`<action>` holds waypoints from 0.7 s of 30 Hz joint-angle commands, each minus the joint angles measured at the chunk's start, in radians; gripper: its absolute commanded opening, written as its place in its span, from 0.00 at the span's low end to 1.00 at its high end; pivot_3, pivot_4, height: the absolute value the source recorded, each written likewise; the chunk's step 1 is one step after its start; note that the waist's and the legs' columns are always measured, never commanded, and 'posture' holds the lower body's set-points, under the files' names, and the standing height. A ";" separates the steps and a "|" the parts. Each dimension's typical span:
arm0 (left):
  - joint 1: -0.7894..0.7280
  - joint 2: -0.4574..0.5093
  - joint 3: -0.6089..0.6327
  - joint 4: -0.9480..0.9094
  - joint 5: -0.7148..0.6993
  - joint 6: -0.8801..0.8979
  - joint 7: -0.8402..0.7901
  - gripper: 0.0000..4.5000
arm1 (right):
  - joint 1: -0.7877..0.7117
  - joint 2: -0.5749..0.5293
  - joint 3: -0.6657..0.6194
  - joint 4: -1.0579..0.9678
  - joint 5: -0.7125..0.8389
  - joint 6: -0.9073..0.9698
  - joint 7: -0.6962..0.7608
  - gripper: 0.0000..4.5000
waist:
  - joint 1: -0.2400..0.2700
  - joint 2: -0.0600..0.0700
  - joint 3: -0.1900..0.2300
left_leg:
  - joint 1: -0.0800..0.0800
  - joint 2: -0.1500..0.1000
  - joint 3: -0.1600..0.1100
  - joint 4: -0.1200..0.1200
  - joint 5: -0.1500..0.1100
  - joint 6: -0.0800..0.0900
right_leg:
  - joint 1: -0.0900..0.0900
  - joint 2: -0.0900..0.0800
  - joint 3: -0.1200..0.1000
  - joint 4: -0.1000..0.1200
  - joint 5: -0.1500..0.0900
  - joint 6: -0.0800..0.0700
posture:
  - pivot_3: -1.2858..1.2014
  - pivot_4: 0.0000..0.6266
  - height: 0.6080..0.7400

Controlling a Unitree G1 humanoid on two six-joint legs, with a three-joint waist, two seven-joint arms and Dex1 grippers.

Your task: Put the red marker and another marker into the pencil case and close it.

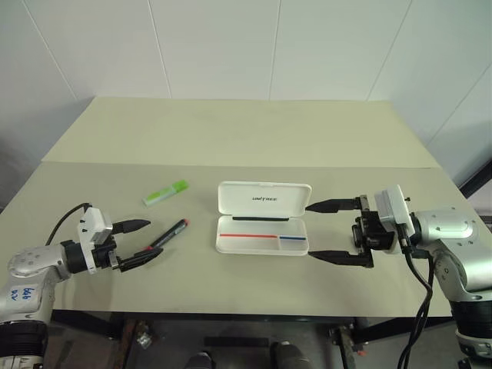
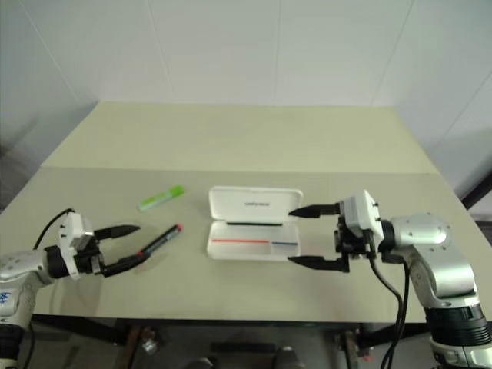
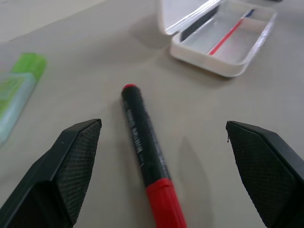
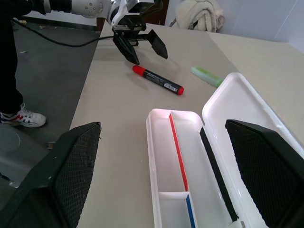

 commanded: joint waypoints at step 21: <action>-0.011 -0.129 -0.051 0.052 0.079 -0.026 0.191 0.28 | 0.009 -0.070 -0.023 -0.031 0.032 0.021 -0.023 1.00 | 0.015 0.000 0.000 | 0.000 0.000 0.000 0.000 0.000 0.000 | 0.000 0.000 0.000 0.000 0.001 0.001 | 0.52 0.24 1.00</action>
